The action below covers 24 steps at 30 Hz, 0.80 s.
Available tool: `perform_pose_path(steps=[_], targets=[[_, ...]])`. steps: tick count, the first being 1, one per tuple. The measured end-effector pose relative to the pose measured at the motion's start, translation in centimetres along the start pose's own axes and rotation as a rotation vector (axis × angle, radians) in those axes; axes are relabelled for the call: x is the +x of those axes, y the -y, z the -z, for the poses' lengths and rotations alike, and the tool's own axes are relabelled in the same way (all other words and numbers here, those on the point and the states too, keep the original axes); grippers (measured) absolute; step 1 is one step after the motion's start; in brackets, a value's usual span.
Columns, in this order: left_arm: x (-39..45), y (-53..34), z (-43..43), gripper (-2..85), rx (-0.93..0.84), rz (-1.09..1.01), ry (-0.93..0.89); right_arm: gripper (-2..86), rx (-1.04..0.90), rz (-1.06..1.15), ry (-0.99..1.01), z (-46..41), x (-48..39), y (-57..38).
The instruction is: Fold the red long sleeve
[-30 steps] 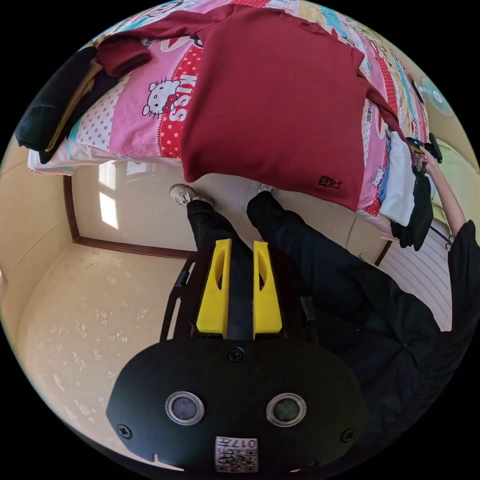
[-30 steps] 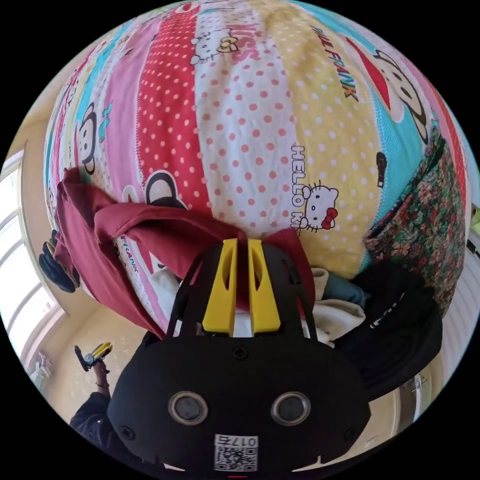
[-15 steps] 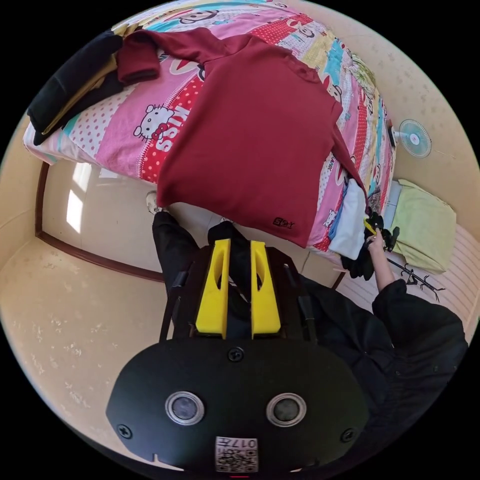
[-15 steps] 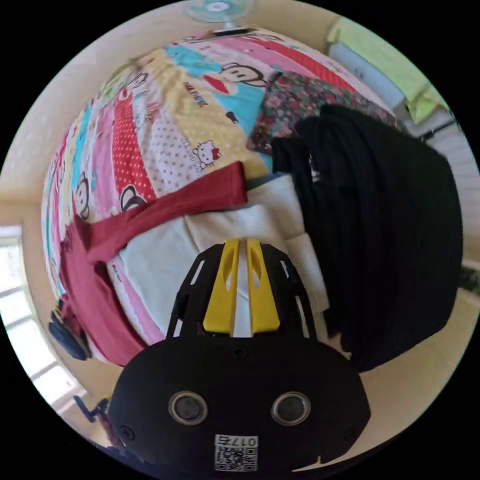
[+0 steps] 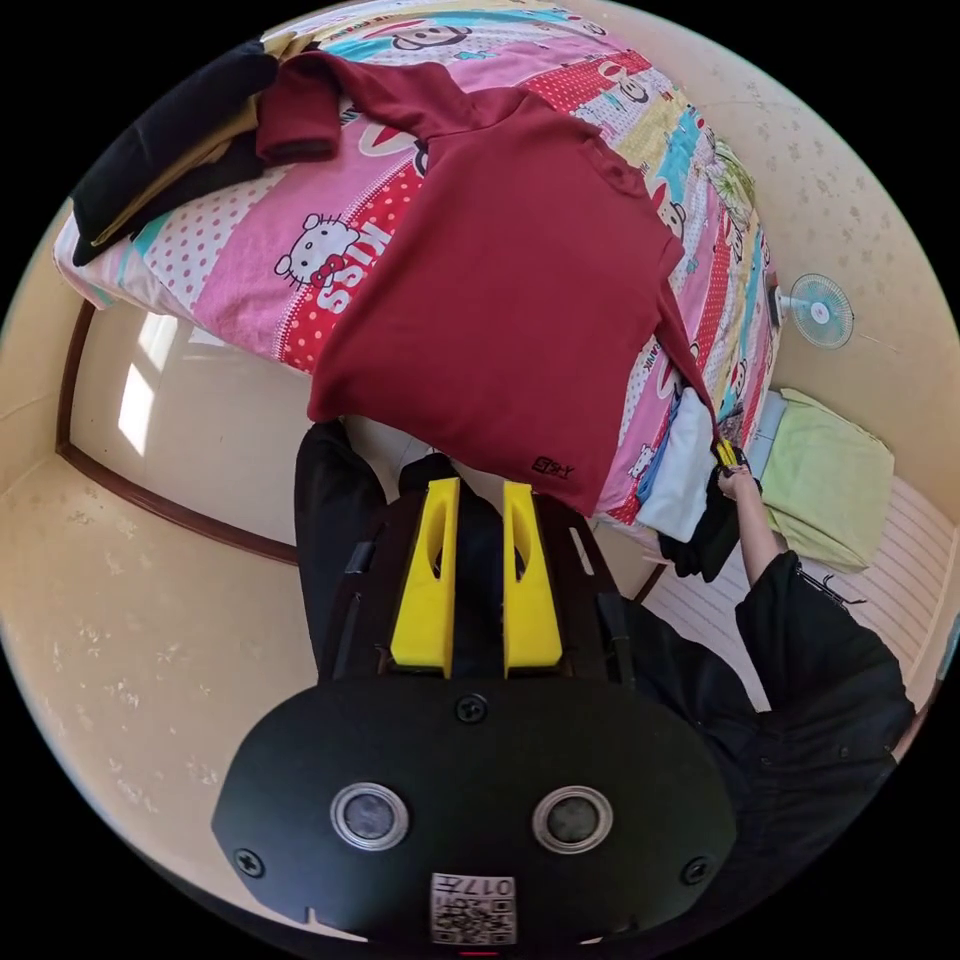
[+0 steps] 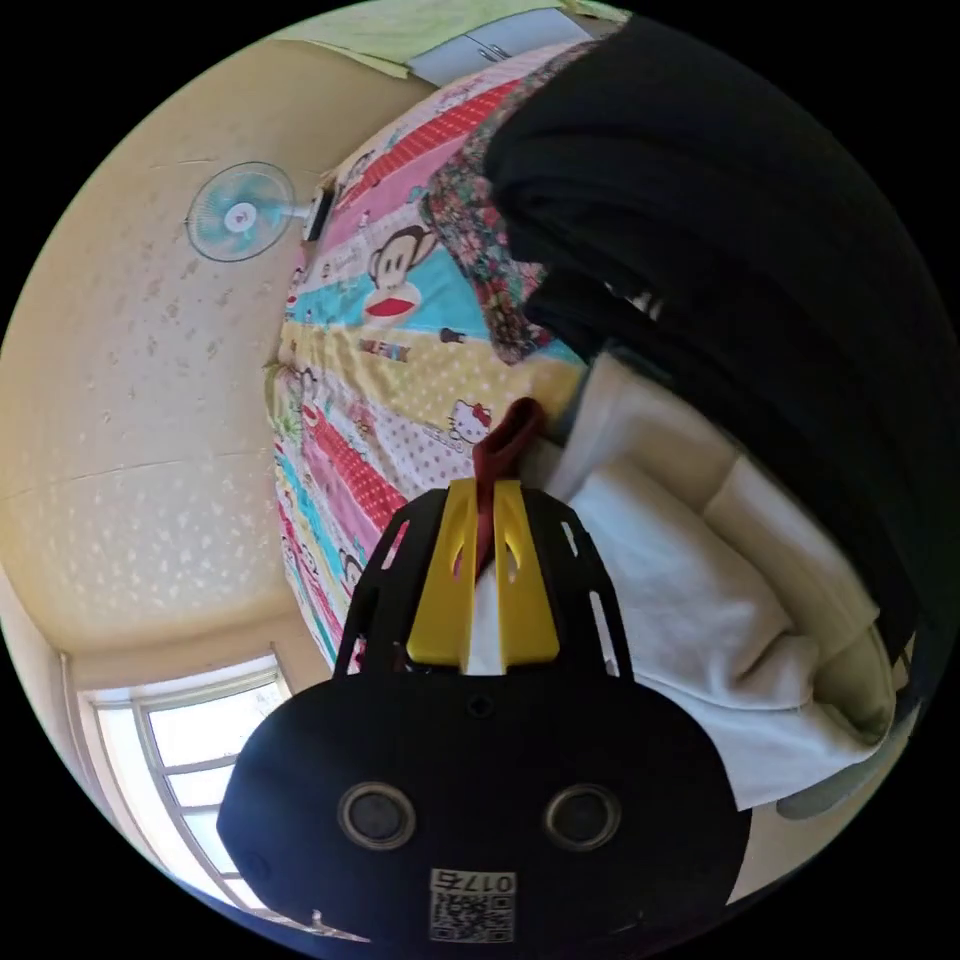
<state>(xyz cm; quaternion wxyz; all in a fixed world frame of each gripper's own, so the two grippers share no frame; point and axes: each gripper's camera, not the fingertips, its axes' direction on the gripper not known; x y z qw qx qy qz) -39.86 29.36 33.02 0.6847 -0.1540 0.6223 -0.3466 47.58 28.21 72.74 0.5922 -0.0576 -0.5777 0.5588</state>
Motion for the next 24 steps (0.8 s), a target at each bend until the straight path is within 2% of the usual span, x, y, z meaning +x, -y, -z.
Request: perform_pose_path(steps=[6, 10, 13, 17, 21, 24], targets=[[-1.8, -0.3, 1.9, 7.8, 0.034, 0.034, -0.031, 3.6, -0.004, 0.505, -0.057, 0.9, -12.2, -0.3], [-3.2, -0.2, 2.0, 8.0, 0.058, 0.076, -0.122, 3.4, 0.006, 0.486, -0.214, -3.7, -13.5, -3.6], [-4.0, -0.2, 2.6, 8.1, 0.065, 0.074, -0.152, 3.3, 0.045, 0.570, -0.050, -6.2, -17.8, -10.4], [-5.5, 0.3, 5.0, 8.1, 0.102, 0.055, -0.131, 3.3, -0.017, 0.886, 0.187, -11.9, -27.1, -25.2], [-8.1, 2.5, 8.2, 8.7, 0.192, 0.051, -0.138, 3.6, -0.221, 1.082, 0.340, -21.9, -30.9, -39.8], [-10.8, 5.8, 10.0, 9.6, 0.275, 0.066, -0.152, 4.0, -0.414, 1.071, 0.320, -32.4, -28.0, -48.6]])
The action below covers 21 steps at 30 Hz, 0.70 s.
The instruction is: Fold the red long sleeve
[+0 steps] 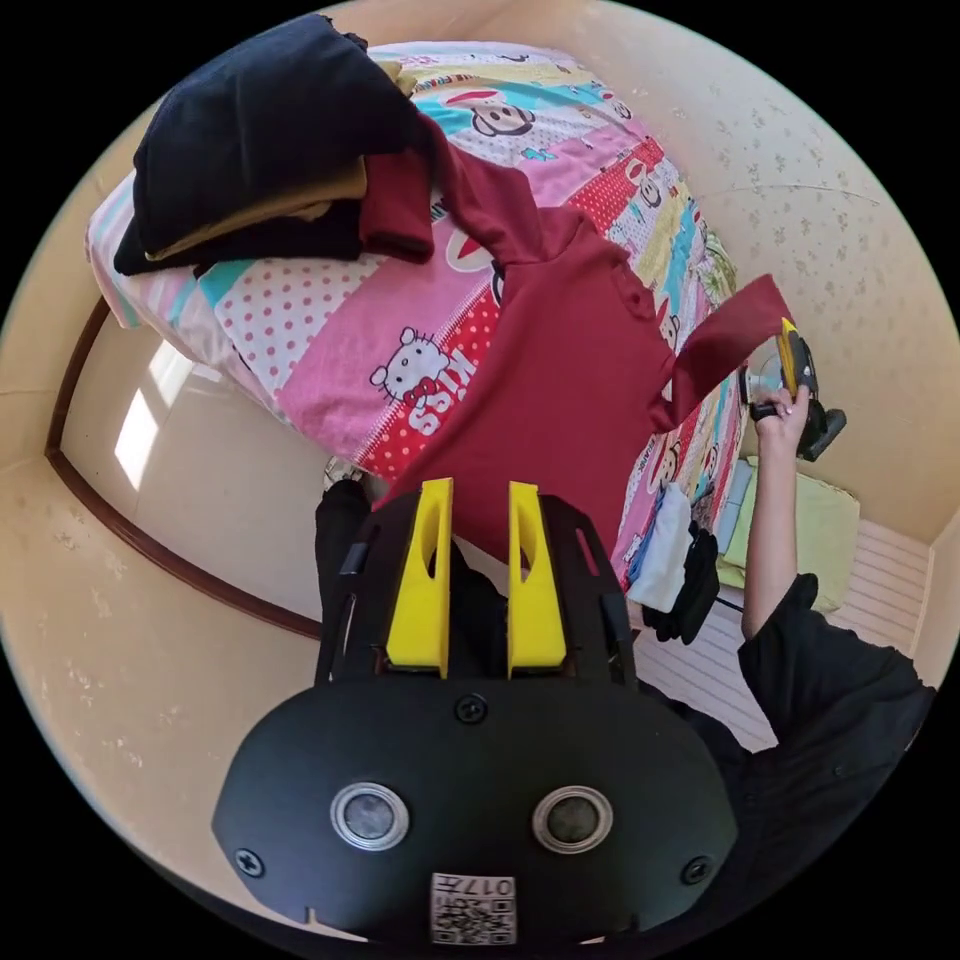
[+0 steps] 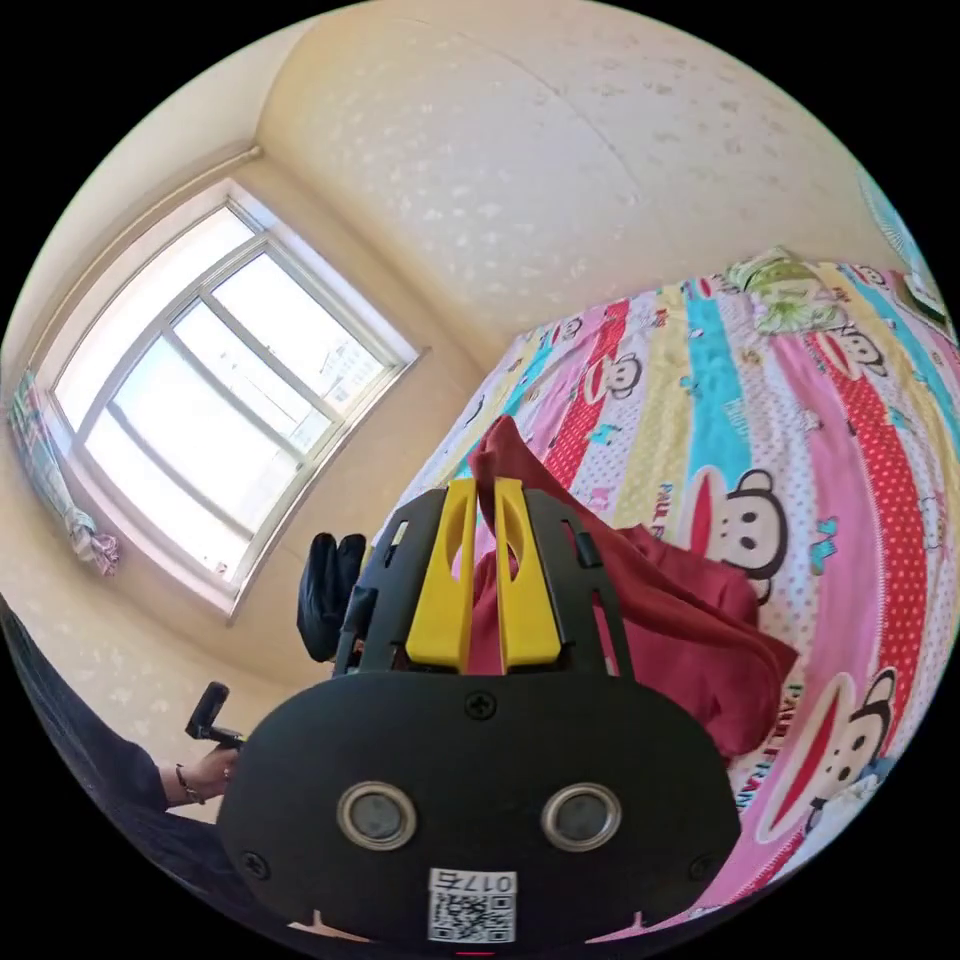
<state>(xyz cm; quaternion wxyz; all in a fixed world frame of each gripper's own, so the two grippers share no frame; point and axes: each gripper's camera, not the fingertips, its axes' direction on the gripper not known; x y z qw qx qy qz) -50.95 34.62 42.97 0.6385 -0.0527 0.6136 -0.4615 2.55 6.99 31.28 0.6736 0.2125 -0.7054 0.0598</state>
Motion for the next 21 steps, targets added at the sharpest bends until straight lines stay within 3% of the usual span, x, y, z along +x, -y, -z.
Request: perform_pose_path(steps=[1, 3, 5, 9, 14, 16, 18, 21], targets=[[-0.5, 0.9, 0.1, 9.9, 0.016, 0.004, -0.010, 4.2, -0.053, -0.011, 0.006, -2.9, 0.3, -1.2], [-2.3, 4.8, 0.7, 10.9, 0.077, 0.012, -0.044, 5.2, -0.352, -0.074, -0.048, -14.0, 2.6, -7.3], [-2.8, 7.6, 1.0, 11.2, 0.099, -0.010, -0.061, 6.9, -0.500, -0.137, -0.122, -18.6, 3.7, -11.9], [-2.5, 11.6, 1.7, 11.2, 0.111, -0.099, -0.107, 9.8, -0.423, 0.067, -0.248, -19.8, -3.5, -15.1], [-1.2, 11.7, 5.1, 11.3, 0.170, -0.209, -0.043, 11.7, -0.398, 0.393, -0.222, -26.8, -13.9, -12.4], [-1.0, 11.4, 6.4, 11.3, 0.183, -0.246, -0.032, 12.1, -0.449, 0.509, -0.188, -31.7, -16.8, -11.2], [-1.0, 11.1, 7.8, 11.3, 0.187, -0.286, -0.005, 12.5, -0.661, 0.637, -0.138, -40.5, -18.8, -10.7], [-1.5, 10.8, 8.9, 11.3, 0.204, -0.327, 0.033, 9.9, -0.780, 0.742, -0.219, -47.4, -19.5, -11.0]])
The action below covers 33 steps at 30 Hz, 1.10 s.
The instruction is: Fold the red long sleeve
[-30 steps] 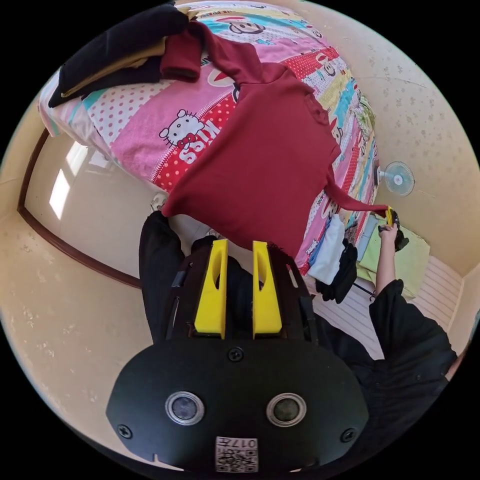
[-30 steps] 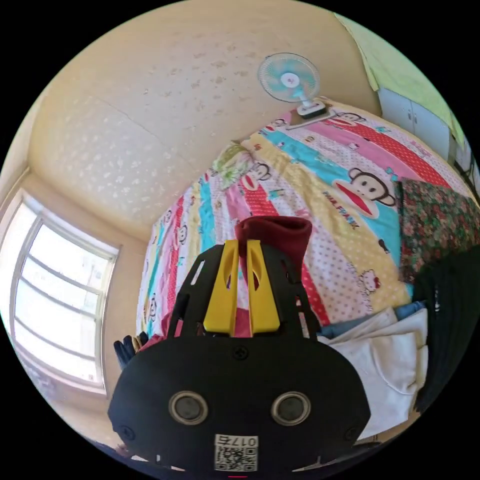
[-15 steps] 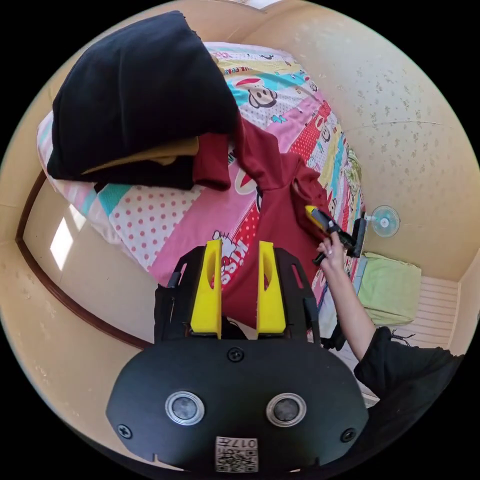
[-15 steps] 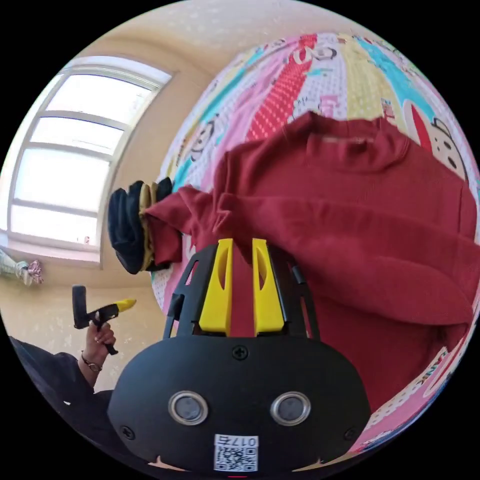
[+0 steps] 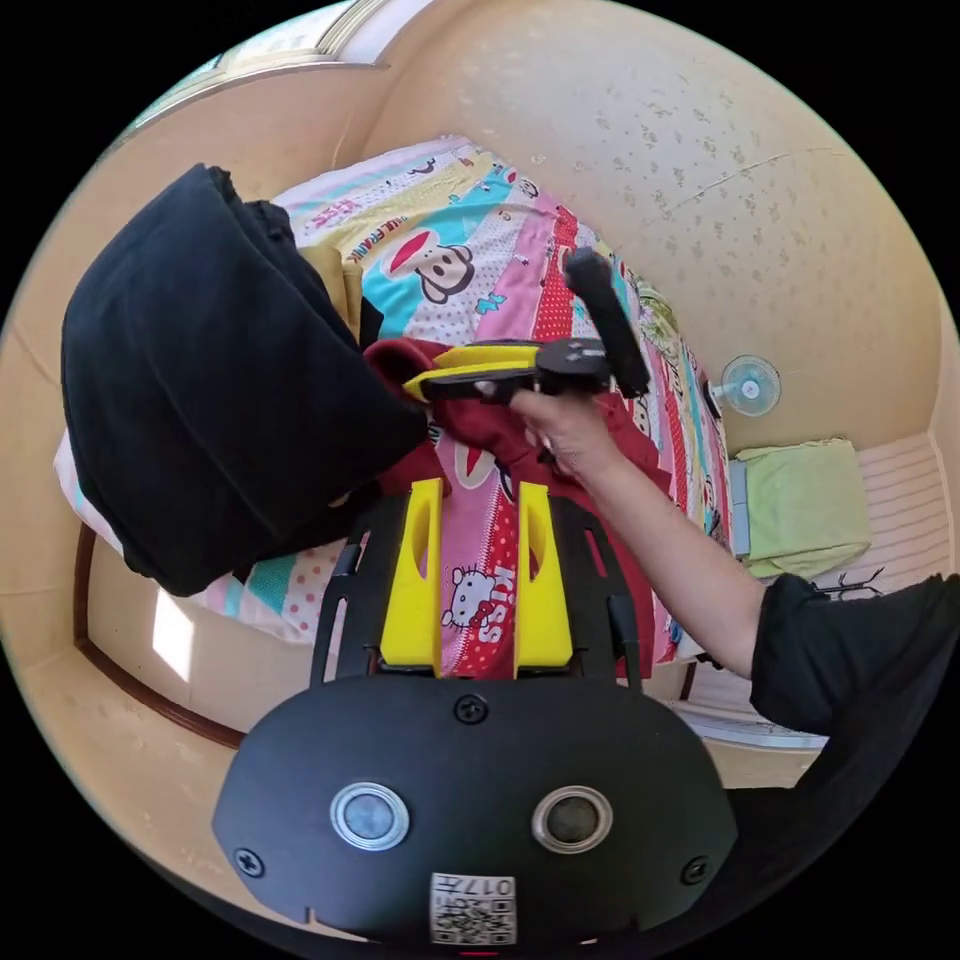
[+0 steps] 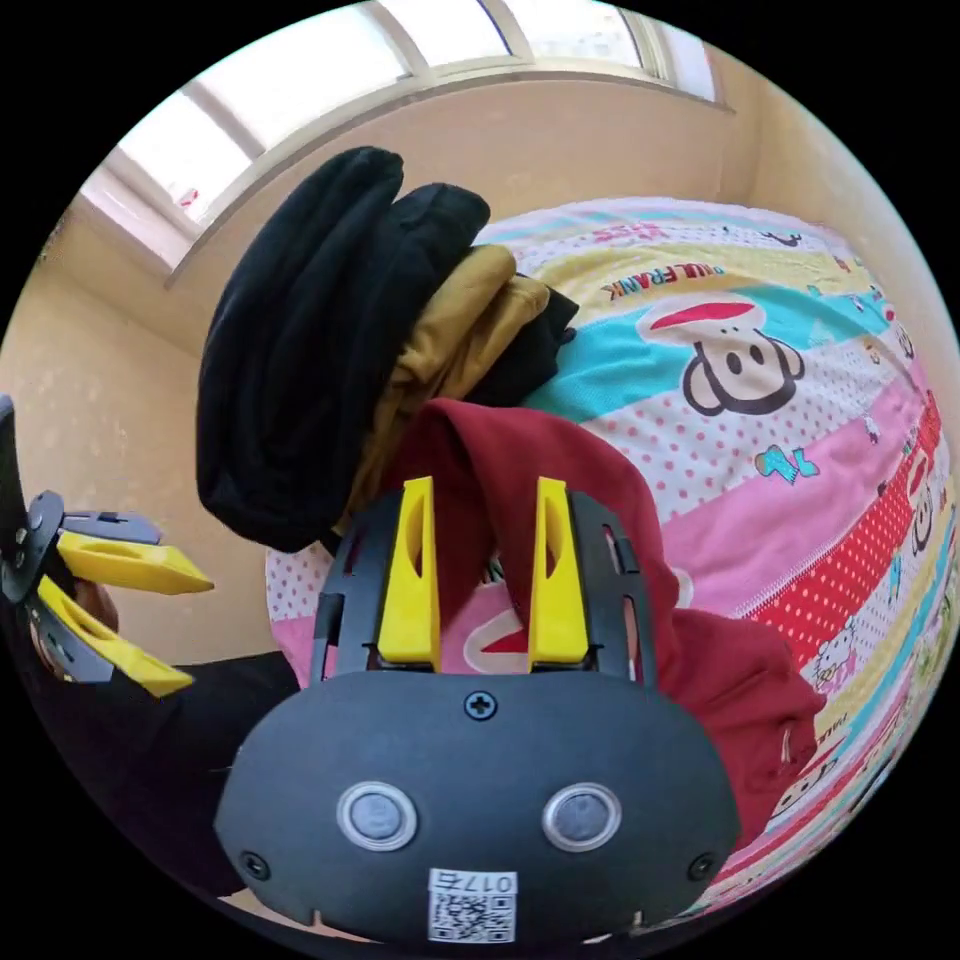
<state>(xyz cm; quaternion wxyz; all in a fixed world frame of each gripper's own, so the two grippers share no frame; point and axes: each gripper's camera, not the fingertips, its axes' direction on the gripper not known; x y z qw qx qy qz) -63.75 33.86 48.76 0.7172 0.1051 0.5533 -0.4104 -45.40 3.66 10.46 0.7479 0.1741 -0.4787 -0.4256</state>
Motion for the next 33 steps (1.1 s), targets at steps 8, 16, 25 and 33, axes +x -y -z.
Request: perform_pose_path(steps=[8, 16, 25, 33], targets=[[-1.1, -1.3, -1.9, 11.3, -0.081, -0.017, -0.128, 4.0, 0.875, -0.771, 0.209, 18.4, 11.1, -25.1], [2.0, -2.7, -9.7, 11.3, -0.258, -0.095, -0.206, 6.7, 0.616, -1.467, 0.152, 5.6, 15.6, -53.2], [5.3, -3.9, -14.2, 12.5, -0.368, -0.210, -0.183, 10.5, 0.741, -1.450, -0.089, 17.1, 19.9, -59.5], [4.8, -7.7, -20.3, 13.5, -0.544, -0.302, 0.042, 5.3, 0.241, -1.428, -0.032, 16.9, 40.0, -59.8]])
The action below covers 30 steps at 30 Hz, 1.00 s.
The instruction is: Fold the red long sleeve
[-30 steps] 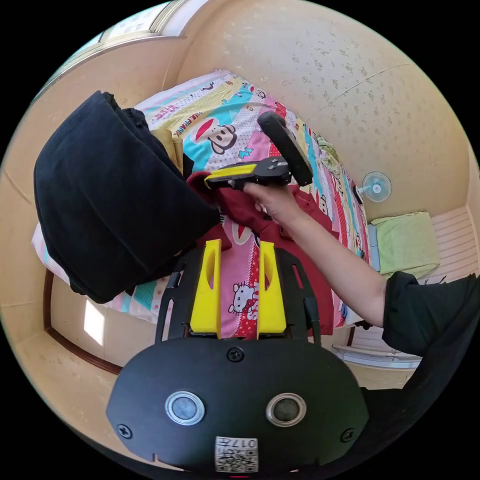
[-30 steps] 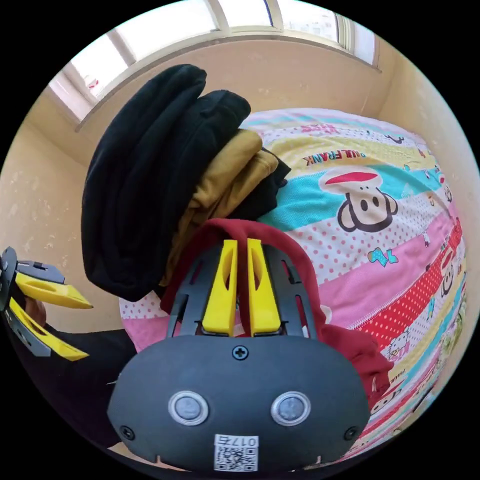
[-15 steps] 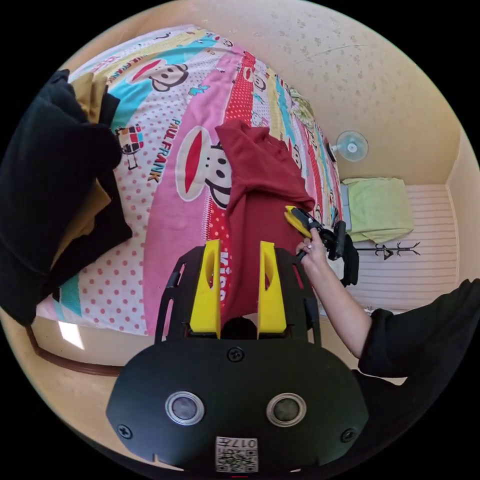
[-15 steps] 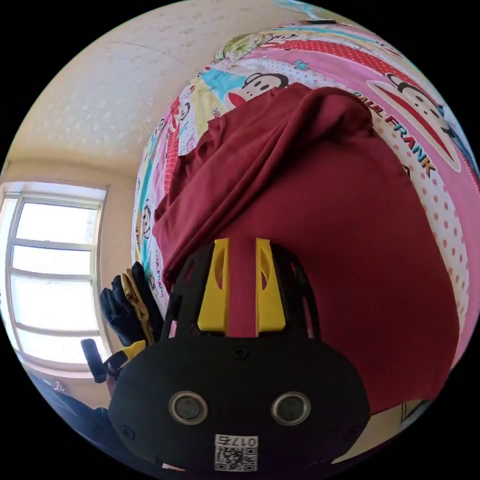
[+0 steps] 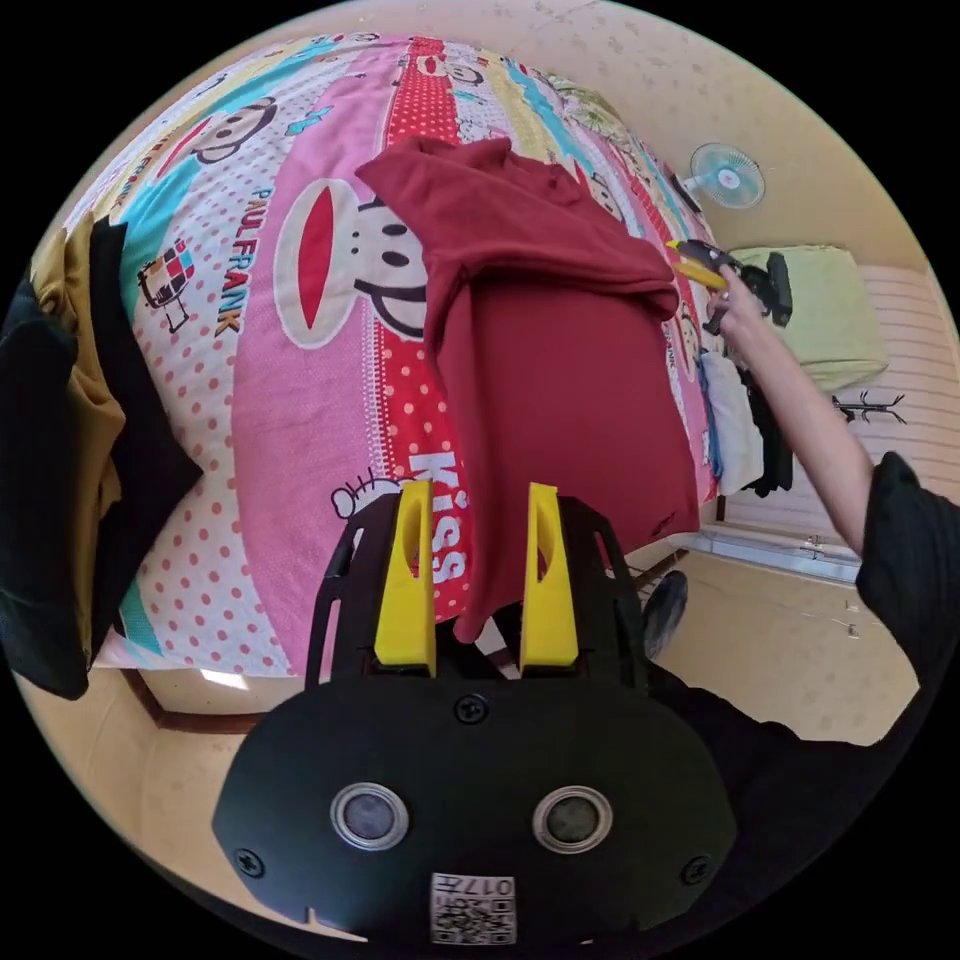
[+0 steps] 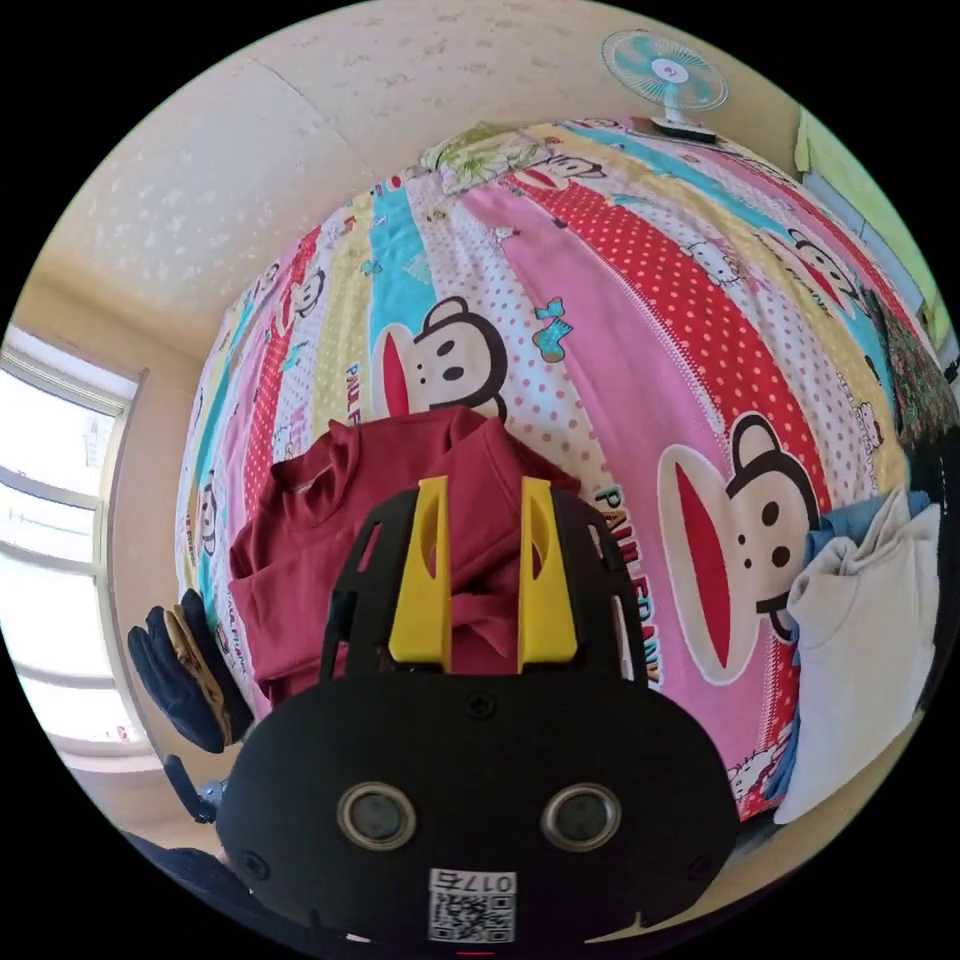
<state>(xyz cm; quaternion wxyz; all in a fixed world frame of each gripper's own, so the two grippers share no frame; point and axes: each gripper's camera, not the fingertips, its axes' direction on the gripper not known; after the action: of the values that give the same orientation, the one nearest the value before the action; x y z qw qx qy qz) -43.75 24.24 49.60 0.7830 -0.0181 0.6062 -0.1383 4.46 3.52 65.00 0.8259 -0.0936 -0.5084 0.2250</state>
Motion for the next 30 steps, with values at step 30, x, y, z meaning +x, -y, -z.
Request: perform_pose_path(steps=[30], targets=[[-9.4, -12.1, -1.6, 16.1, 0.049, 0.141, -0.227, 13.0, -0.121, 0.232, 0.141, 14.4, 10.7, -12.4]])
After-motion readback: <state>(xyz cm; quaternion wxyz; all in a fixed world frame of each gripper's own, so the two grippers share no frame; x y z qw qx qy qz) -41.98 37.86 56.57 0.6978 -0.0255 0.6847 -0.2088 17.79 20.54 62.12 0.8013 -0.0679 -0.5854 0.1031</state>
